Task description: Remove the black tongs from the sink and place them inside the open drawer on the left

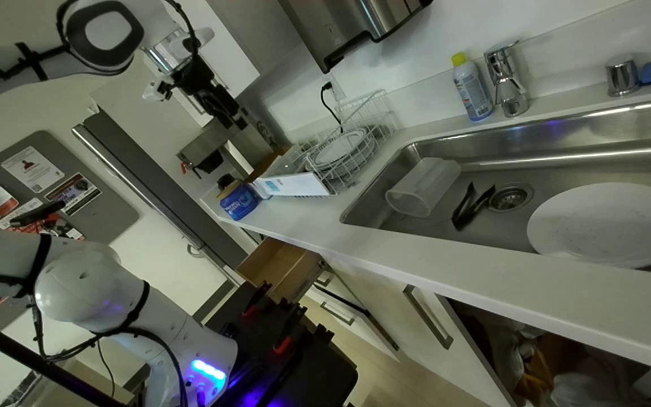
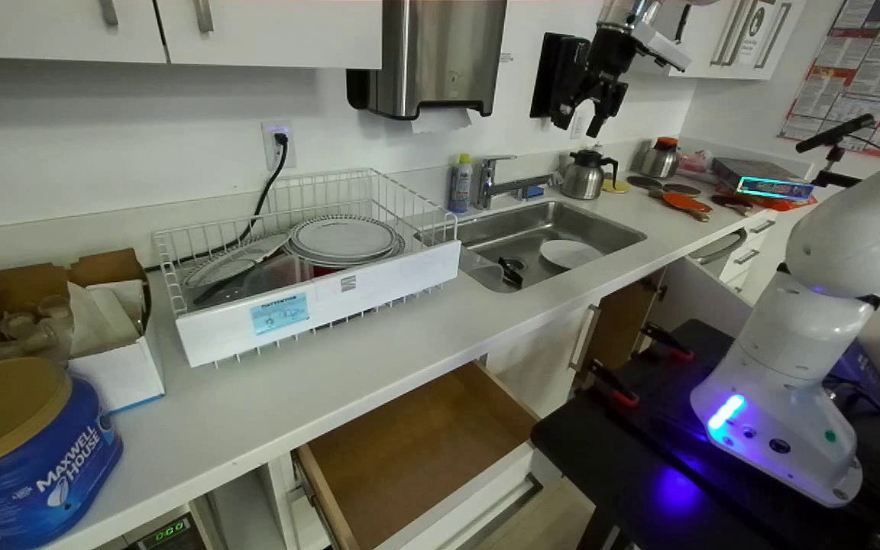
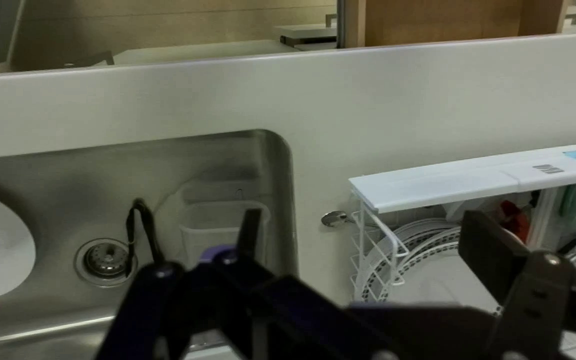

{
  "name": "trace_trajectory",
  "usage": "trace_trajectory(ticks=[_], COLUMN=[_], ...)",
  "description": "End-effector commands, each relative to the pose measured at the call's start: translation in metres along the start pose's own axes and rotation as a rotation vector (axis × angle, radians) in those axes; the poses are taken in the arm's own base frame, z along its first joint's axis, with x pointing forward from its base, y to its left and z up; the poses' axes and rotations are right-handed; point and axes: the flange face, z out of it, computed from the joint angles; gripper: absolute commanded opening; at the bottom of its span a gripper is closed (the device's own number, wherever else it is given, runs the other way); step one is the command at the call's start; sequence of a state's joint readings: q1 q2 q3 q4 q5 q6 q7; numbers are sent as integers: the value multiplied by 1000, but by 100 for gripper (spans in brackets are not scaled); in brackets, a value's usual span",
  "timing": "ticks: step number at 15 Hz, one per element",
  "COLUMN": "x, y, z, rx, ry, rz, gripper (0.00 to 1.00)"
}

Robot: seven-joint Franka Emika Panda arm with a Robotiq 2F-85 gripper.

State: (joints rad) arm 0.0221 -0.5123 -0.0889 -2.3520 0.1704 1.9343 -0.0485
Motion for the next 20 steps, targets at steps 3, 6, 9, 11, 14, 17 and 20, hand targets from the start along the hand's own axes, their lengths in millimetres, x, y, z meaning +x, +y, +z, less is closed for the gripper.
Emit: trace_trajectory(ticks=[3,6,9,11,14,17,20], x=[69,95,112,101,101,104,118], y=[88,119,142,134,134,133,144], z=[52,94,134,133,134,133,154], rx=[-122,-188,-267,-228,-228,-226,-226], ry=[-19,10,40,13,10,61,95], rz=[13,28,53,44,43,57,66], gripper=[100,100,100,100,100,100,100])
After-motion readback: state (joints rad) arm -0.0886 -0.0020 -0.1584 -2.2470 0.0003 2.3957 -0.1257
